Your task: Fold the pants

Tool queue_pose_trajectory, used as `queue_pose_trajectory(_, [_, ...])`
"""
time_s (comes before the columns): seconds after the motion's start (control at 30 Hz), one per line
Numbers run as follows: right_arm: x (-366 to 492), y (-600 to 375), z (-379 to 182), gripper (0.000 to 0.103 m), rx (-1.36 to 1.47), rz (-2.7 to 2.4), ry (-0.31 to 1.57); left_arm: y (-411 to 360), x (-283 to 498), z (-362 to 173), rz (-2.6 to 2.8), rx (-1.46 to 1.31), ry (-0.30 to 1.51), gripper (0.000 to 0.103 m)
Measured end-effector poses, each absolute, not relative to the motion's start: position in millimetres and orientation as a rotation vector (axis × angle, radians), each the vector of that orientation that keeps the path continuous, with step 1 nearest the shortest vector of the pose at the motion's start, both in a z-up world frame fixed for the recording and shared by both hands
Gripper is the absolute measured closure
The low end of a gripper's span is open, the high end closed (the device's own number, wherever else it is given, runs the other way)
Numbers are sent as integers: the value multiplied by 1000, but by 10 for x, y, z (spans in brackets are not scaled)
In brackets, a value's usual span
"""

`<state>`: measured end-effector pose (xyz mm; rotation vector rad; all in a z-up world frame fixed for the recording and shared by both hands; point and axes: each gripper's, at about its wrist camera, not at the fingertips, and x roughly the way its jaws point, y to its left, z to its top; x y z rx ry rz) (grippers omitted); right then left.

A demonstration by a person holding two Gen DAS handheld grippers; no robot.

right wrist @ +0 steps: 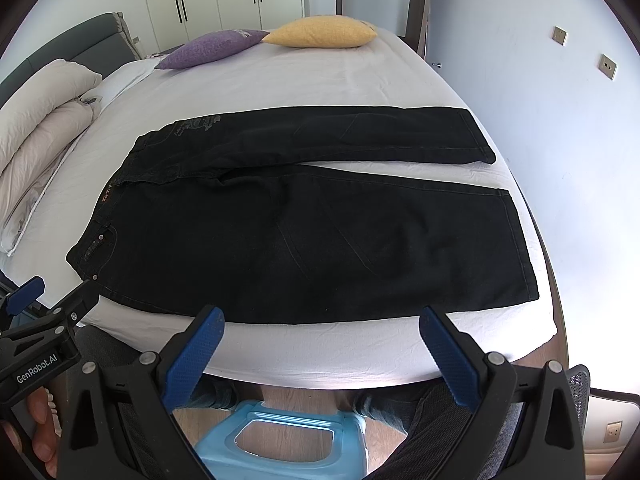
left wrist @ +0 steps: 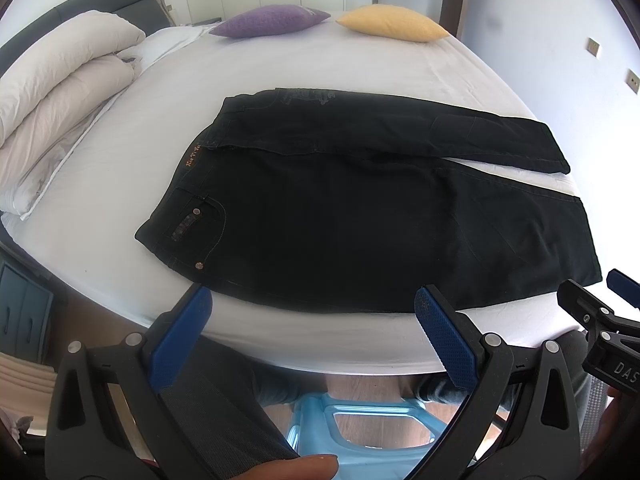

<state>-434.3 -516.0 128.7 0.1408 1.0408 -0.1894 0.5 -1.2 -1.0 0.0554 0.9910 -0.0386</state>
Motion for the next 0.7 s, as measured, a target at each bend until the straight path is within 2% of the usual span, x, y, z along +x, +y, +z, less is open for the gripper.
queue_pose_trajectory(0.7, [-4354,-5150,1275,3,142,-193,1041,-40,-9,-29,-38,54,994,0])
